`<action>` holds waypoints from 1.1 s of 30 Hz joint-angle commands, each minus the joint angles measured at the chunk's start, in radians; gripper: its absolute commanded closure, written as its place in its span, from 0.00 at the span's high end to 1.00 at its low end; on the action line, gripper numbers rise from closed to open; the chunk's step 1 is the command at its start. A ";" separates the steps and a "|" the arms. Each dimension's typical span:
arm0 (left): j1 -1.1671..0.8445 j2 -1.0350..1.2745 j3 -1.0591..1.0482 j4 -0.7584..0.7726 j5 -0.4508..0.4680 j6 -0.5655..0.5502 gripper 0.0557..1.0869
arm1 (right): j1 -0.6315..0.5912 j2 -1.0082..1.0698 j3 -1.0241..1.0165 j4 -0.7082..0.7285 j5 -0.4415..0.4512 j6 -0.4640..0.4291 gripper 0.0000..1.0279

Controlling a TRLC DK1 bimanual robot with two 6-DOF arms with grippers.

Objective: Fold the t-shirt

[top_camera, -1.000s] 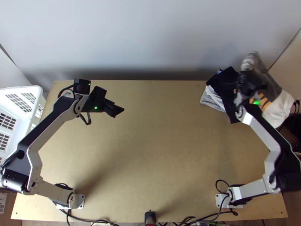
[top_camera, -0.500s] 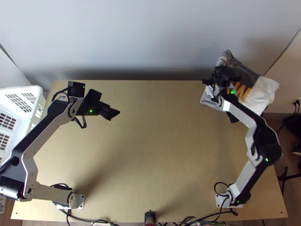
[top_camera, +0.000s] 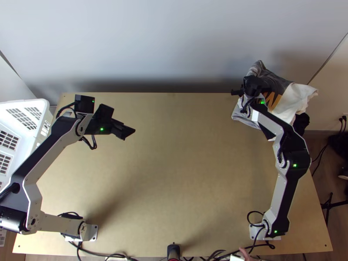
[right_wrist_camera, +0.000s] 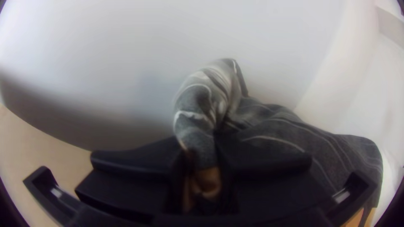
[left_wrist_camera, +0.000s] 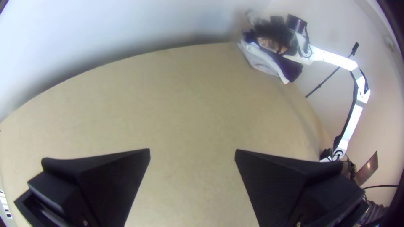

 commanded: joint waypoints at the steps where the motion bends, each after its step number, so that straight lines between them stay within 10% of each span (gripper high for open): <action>1: 0.012 -0.004 -0.002 -0.006 0.003 0.007 0.95 | -0.039 0.027 0.026 -0.023 0.006 0.021 0.80; 2: 0.012 -0.004 -0.002 -0.006 0.003 0.007 0.95 | -0.044 0.026 0.026 -0.029 0.009 0.016 0.97; 33: 0.000 -0.018 -0.013 -0.003 0.003 -0.010 0.95 | 0.047 -0.301 -0.090 -0.111 -0.069 0.021 0.96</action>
